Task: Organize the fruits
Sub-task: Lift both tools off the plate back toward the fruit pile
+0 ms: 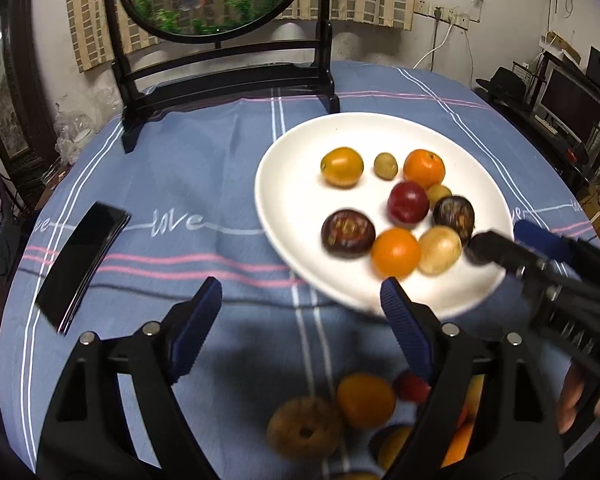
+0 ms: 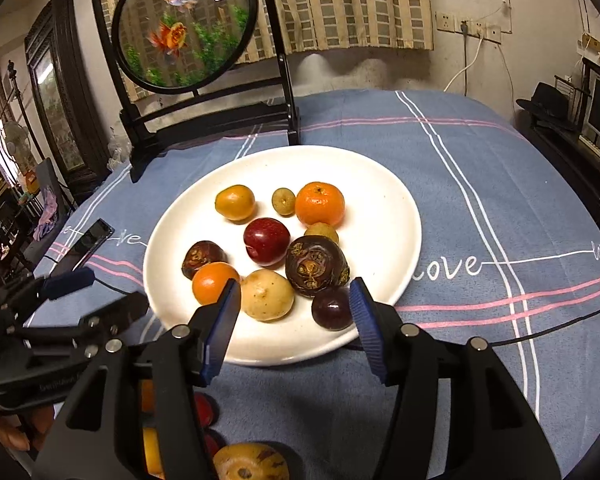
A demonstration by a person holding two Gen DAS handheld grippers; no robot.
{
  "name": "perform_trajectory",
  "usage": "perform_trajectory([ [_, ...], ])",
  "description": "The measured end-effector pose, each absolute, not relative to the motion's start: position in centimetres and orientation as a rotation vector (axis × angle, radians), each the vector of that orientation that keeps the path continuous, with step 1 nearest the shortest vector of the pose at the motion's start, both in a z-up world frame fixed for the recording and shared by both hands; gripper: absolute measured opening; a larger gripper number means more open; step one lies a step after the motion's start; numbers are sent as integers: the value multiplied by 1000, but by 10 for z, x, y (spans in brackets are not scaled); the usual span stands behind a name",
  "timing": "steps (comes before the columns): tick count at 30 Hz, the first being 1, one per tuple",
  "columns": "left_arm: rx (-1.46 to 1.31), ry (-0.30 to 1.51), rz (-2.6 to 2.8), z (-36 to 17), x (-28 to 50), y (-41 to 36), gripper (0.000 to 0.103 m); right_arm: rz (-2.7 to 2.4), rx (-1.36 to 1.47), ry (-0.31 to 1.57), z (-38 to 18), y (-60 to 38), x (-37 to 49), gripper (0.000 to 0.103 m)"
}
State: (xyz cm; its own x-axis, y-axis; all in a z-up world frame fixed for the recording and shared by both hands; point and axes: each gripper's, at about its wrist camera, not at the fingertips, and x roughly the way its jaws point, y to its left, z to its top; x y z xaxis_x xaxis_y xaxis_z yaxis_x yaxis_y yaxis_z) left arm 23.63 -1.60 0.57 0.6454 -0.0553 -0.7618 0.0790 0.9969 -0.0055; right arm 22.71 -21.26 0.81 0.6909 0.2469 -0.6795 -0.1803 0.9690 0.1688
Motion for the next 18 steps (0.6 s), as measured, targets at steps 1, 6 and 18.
perform_trajectory([
  [1,25,866,-74,6,231,-14,83,242,91,767,9,-214,224,57],
  [6,20,870,-67,3,200,-3,84,221,109,770,4,-228,200,57],
  [18,22,879,-54,1,143,6,84,278,106,797,-5,-223,132,58],
])
